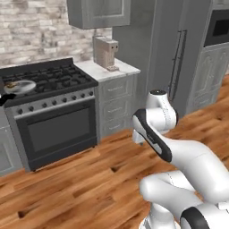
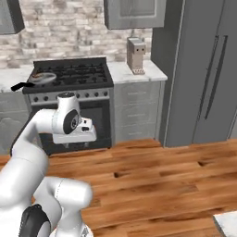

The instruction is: Take the chicken drumsticks from the pan and place one on each plate on the dining counter.

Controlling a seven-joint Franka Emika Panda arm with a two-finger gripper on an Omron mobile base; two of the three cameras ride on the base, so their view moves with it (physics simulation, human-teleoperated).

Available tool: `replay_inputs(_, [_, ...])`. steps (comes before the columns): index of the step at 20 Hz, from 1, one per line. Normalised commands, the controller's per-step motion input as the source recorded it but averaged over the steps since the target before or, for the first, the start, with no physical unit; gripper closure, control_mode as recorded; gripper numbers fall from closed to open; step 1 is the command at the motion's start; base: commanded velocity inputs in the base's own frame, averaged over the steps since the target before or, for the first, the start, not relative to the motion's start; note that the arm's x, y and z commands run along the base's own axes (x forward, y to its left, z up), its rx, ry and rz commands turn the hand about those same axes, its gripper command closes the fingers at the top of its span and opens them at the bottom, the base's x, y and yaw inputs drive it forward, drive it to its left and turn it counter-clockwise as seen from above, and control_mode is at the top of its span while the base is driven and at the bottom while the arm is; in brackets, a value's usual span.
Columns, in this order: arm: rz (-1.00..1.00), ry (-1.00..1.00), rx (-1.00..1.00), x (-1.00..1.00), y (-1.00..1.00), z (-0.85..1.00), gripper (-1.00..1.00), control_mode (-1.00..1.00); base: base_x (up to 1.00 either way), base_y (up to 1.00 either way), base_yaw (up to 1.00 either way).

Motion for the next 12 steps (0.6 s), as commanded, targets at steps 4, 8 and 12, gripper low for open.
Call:
replay_inputs(4, [0.0,0.0,0.0,0.0,0.0,0.0,-1.0,1.0,1.0,0.54,0.03])
replay_inputs(8, [0.0,0.0,0.0,0.0,0.0,0.0,-1.0,1.0,1.0,0.5,0.15])
replay_inputs(12, [0.0,0.0,0.0,0.0,0.0,0.0,-1.0,1.0,0.96,0.37,0.31])
